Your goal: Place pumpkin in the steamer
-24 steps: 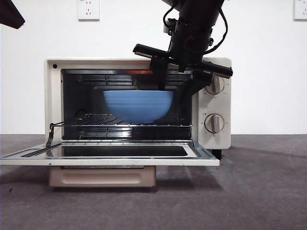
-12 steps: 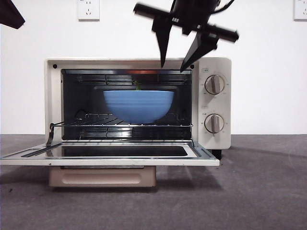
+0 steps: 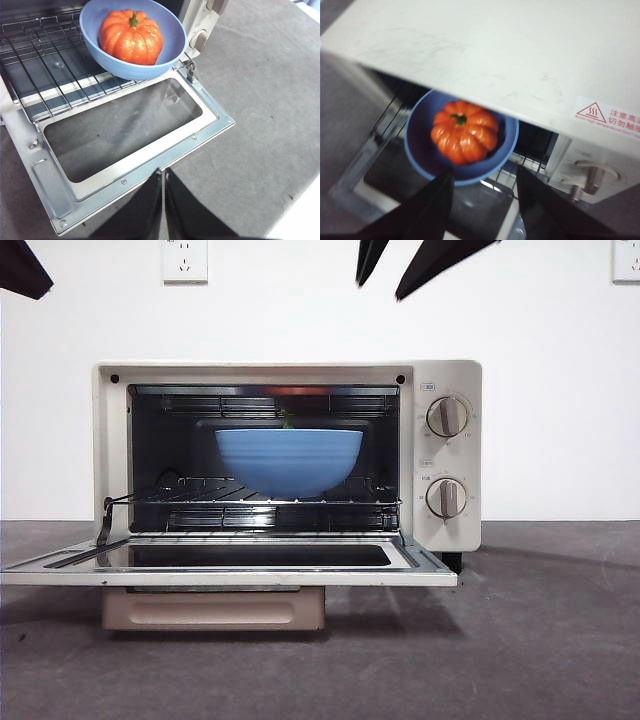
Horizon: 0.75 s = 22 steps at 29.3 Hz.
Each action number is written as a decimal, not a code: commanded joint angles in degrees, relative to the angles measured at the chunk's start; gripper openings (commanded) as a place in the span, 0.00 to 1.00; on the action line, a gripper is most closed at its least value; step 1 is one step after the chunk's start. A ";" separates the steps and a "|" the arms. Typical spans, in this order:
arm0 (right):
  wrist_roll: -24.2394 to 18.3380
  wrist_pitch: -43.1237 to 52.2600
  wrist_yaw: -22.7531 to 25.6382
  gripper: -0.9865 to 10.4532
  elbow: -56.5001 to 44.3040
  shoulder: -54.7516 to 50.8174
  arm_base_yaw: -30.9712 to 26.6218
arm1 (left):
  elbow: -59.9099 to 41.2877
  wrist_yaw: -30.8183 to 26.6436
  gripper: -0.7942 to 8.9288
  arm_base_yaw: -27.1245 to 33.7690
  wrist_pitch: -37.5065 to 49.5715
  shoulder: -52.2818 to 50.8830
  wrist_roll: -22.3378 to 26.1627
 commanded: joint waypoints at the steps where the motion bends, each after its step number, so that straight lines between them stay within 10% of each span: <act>1: -5.42 -0.57 -1.81 0.26 0.70 -1.77 0.57 | 0.35 -0.04 0.10 -0.17 0.63 0.28 -0.07; 22: -9.66 10.91 -14.23 0.26 -30.58 -24.44 0.50 | 0.35 -0.04 0.10 -0.17 0.63 0.28 -0.11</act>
